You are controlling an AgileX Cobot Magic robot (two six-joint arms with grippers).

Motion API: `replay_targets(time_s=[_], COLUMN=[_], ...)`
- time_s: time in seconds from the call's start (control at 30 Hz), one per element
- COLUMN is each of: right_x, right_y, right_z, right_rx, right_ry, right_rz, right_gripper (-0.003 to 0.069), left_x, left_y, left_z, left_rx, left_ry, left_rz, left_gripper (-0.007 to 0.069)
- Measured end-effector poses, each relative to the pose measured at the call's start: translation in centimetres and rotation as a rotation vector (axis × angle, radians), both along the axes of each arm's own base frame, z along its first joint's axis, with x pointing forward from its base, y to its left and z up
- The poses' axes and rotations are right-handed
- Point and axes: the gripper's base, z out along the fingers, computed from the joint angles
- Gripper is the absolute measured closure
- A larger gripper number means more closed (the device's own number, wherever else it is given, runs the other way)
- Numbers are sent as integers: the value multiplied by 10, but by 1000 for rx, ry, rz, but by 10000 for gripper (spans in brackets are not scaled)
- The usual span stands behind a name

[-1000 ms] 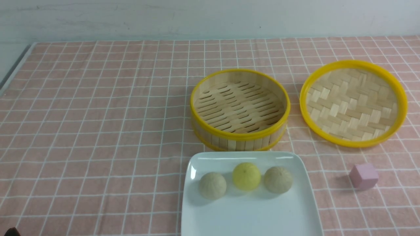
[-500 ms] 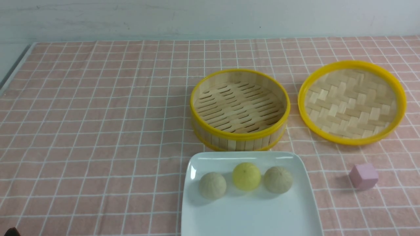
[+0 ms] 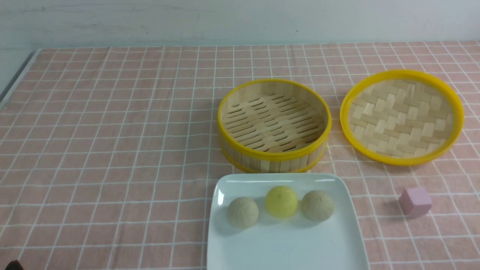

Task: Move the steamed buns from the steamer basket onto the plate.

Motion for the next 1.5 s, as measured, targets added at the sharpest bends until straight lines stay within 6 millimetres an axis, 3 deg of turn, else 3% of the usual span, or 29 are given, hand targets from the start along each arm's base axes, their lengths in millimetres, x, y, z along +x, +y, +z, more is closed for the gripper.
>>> replay_targets(time_s=[0.3,1.5], right_x=[0,0], right_y=[0,0], right_z=[0,0], right_rx=[-1,-1], right_ry=[0,0], right_rz=[0,0], right_gripper=[216,216], left_x=[1,1], left_y=[-6,-7], left_z=[0,0], left_rx=[0,0], left_ry=[0,1], left_rz=[-121,-134], left_gripper=[130,130])
